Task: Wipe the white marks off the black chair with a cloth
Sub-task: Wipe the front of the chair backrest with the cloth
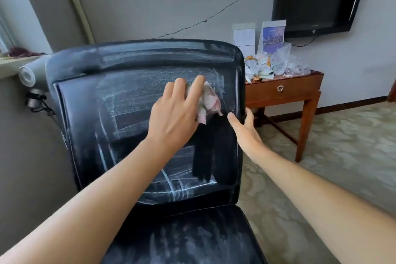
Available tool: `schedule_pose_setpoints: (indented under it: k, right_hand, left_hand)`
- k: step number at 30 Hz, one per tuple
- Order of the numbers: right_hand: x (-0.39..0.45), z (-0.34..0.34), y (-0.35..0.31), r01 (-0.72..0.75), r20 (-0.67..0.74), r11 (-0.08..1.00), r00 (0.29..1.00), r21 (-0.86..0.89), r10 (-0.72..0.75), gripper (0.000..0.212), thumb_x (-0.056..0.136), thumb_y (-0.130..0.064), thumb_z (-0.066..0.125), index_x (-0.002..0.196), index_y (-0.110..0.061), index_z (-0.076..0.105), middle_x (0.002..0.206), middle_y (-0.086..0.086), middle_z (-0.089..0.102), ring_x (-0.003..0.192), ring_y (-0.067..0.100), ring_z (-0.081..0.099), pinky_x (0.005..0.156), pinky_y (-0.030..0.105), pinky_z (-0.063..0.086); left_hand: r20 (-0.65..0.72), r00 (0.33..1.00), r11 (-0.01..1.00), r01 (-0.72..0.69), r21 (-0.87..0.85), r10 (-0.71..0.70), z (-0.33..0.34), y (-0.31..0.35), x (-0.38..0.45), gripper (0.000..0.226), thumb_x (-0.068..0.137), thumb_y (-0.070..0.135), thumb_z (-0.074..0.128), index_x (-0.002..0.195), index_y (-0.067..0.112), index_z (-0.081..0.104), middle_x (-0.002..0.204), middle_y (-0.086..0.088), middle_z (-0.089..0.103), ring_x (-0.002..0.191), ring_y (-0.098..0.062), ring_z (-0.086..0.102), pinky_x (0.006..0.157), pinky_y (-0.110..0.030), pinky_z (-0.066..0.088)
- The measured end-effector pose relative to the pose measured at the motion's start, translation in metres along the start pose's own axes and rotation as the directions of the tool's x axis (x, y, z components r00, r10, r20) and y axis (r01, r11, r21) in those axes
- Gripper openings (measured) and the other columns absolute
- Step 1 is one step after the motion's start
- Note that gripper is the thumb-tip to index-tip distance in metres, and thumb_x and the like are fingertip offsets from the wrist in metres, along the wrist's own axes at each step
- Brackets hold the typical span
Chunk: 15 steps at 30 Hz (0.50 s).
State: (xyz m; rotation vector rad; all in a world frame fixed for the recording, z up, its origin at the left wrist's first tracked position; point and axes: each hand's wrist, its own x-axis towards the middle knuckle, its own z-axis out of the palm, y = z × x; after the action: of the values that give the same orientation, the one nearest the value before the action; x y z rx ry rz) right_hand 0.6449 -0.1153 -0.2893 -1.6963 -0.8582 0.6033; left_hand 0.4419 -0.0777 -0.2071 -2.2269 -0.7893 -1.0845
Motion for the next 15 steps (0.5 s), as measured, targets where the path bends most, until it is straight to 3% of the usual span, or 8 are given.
schedule_pose_setpoints:
  k: [2, 4, 6, 9, 12, 15]
  right_hand:
    - [0.004, 0.009, 0.010, 0.000, 0.028, 0.995, 1.000, 0.101, -0.002, 0.087, 0.091, -0.079, 0.047, 0.160, -0.042, 0.009, 0.165, -0.004, 0.032, 0.148, 0.028, 0.036, 0.116, 0.047, 0.030]
    - [0.008, 0.019, 0.021, 0.029, -0.030, 0.988, 0.999, 0.153, -0.025, 0.086, 0.085, -0.085, 0.047, 0.155, -0.044, 0.022, 0.155, -0.005, 0.044, 0.139, 0.026, 0.045, 0.111, 0.047, 0.038]
    - [0.011, 0.027, 0.029, 0.071, -0.105, 0.983, 0.993, 0.171, -0.054, 0.086, 0.081, -0.087, 0.046, 0.152, -0.041, 0.029, 0.148, -0.006, 0.050, 0.132, 0.024, 0.051, 0.107, 0.046, 0.042]
    - [0.018, 0.031, 0.035, 0.095, -0.157, 0.980, 0.985, 0.176, -0.068, 0.082, 0.087, -0.081, 0.047, 0.154, -0.037, 0.031, 0.145, -0.005, 0.050, 0.131, 0.024, 0.051, 0.099, 0.038, 0.039]
    - [0.021, 0.034, 0.039, 0.102, -0.173, 0.982, 0.982, 0.161, -0.074, 0.080, 0.092, -0.075, 0.048, 0.158, -0.035, 0.026, 0.153, -0.003, 0.045, 0.137, 0.025, 0.046, 0.096, 0.034, 0.032]
    - [0.022, 0.034, 0.041, 0.104, -0.176, 0.983, 0.981, 0.150, -0.077, 0.082, 0.091, -0.078, 0.046, 0.158, -0.037, 0.025, 0.152, -0.004, 0.045, 0.136, 0.025, 0.047, 0.094, 0.036, 0.035]
  left_hand:
    - [0.038, 0.997, 0.998, -0.062, -0.020, 0.063, 0.015, 0.016, 0.016, 0.064, 0.085, 0.017, 0.063, 0.144, 0.025, 0.040, 0.115, -0.017, 0.053, 0.094, -0.037, 0.054, 0.050, -0.032, 0.032]
    - [0.046, 0.990, 0.991, -0.134, -0.004, 0.134, 0.034, 0.029, 0.030, 0.064, 0.088, 0.015, 0.066, 0.146, 0.028, 0.041, 0.124, -0.020, 0.052, 0.102, -0.040, 0.053, 0.053, -0.036, 0.037]
    - [0.042, 0.982, 0.982, -0.188, 0.031, 0.186, 0.051, 0.037, 0.043, 0.058, 0.090, 0.014, 0.058, 0.146, 0.023, 0.048, 0.131, -0.024, 0.052, 0.111, -0.043, 0.053, 0.066, -0.045, 0.048]
    - [0.020, 0.982, 0.973, -0.189, 0.135, 0.188, 0.078, 0.045, 0.070, 0.050, 0.090, 0.017, 0.054, 0.140, 0.019, 0.055, 0.127, -0.023, 0.055, 0.111, -0.041, 0.053, 0.083, -0.047, 0.046]
    - [-0.003, 0.989, 0.974, -0.142, 0.177, 0.145, 0.089, 0.052, 0.089, 0.041, 0.091, 0.038, 0.059, 0.125, 0.016, 0.063, 0.112, -0.018, 0.057, 0.099, -0.037, 0.053, 0.082, -0.045, 0.038]
    - [-0.019, 0.988, 0.974, -0.146, 0.175, 0.151, 0.093, 0.053, 0.081, 0.046, 0.094, 0.053, 0.056, 0.119, 0.015, 0.064, 0.107, -0.018, 0.055, 0.093, -0.035, 0.050, 0.078, -0.045, 0.038]
